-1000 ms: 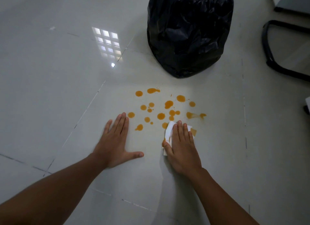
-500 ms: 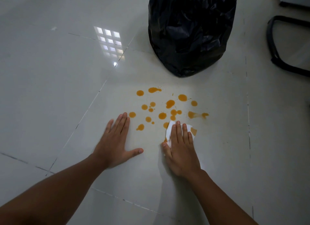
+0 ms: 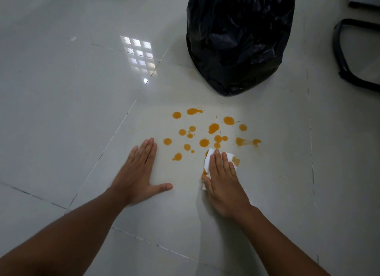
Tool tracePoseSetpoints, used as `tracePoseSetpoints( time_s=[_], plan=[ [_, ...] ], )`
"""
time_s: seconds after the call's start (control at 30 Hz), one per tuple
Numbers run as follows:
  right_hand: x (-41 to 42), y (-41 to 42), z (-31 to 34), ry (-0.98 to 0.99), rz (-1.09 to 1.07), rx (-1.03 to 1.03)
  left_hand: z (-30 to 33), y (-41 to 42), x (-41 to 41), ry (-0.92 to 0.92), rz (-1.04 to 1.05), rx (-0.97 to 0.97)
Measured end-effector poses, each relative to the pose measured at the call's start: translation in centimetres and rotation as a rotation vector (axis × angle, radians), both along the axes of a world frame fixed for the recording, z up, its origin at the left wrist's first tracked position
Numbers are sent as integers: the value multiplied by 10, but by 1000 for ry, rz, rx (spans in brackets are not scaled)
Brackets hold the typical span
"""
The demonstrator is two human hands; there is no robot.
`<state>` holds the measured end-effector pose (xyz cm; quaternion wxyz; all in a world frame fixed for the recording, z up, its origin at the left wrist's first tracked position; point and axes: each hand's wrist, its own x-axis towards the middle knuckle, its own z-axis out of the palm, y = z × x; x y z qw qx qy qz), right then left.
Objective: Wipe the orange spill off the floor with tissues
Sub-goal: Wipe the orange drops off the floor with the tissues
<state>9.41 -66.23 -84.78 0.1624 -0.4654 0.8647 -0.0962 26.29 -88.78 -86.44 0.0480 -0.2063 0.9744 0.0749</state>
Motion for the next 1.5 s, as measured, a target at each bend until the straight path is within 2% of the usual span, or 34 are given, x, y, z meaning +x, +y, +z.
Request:
tracePoseSetpoints(
  time_s=[0.17,0.37,0.8,0.9,1.13,1.5],
  plan=[
    [4,-1,0,59,17,38,-1,0,1,18,0,5],
    [17,-42,-2,74,31,21,3,1,1,8,74,-7],
    [15,-98,-4,36,28,3,-1,-3,3,26,73,5],
    [-6,-91,-3,-17,89,-65,0,-3,3,37,64,3],
    [-45,-87,-5,148,377,9,1,-3,2,53,65,13],
    [-7,-131,-13,118,32,-94,-5,-5,2,72,74,18]
  ],
)
